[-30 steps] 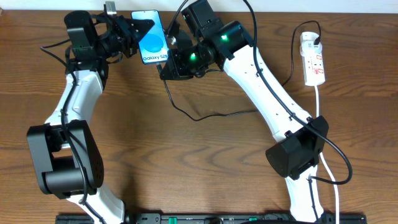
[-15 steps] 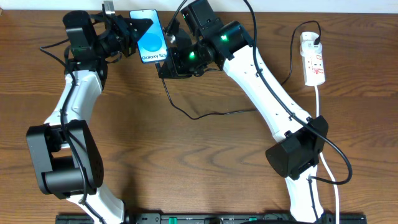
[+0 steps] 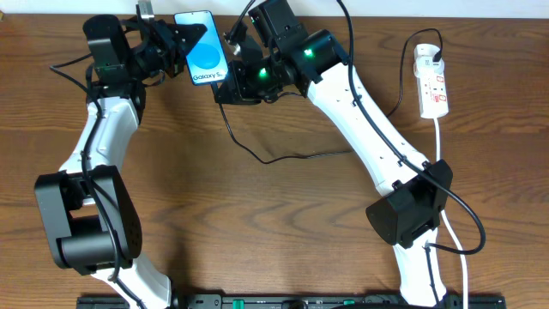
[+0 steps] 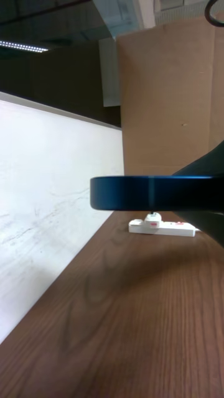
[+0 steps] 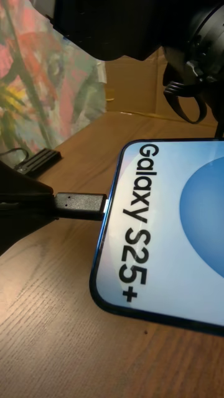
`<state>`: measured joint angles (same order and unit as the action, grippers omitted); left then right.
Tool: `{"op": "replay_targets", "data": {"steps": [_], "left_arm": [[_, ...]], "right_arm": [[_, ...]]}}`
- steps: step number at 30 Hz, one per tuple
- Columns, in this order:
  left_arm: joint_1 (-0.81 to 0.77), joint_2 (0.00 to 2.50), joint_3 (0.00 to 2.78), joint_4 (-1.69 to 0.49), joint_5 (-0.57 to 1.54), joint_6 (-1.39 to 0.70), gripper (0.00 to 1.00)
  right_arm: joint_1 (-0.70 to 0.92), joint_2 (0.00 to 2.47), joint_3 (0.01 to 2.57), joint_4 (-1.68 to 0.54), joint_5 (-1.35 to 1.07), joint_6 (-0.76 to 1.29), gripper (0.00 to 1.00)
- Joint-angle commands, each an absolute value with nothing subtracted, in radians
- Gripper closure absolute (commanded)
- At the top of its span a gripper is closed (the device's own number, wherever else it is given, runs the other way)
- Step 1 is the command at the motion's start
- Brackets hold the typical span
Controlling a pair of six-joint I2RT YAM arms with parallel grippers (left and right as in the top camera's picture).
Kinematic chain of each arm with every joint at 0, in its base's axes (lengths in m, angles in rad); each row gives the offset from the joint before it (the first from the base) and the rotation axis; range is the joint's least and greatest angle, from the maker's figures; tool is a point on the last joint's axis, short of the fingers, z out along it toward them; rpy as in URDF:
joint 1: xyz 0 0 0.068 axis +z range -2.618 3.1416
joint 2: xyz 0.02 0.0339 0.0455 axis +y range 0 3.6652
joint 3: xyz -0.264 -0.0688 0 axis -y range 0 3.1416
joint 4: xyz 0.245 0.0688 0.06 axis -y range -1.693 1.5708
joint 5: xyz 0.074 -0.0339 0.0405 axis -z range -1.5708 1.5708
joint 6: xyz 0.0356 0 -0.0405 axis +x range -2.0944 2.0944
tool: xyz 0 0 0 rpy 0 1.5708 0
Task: Plug charger to phone and switch on socket
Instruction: 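Open the right gripper and lift it away from the plugged cable, then lower the phone with the left gripper and lay it flat on the table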
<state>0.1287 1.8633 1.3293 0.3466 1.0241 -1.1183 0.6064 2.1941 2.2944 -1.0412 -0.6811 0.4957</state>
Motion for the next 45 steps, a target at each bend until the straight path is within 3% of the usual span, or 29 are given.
{"op": "replay_targets", "data": {"steps": [1,20,28,38,45], "left_arm": [[0.113,1.857,1.341,0.345,1.142,-1.098,0.93],[0.114,1.857,1.341,0.345,1.220,-1.143,0.93],[0.118,1.857,1.341,0.345,1.211,-1.143,0.93],[0.124,1.857,1.341,0.340,1.198,-1.125,0.93],[0.118,1.857,1.341,0.080,1.204,-0.912,0.93]], "right_arm": [[0.590,2.190,2.302,-0.995,-0.607,0.512,0.99],[0.562,2.213,2.302,-0.955,-0.606,0.508,0.99],[0.561,2.212,2.302,-1.040,-0.613,0.445,0.79],[0.527,2.132,2.302,-1.127,-0.620,0.351,0.70],[0.455,2.004,2.302,-1.213,-0.591,0.265,0.54]]}}
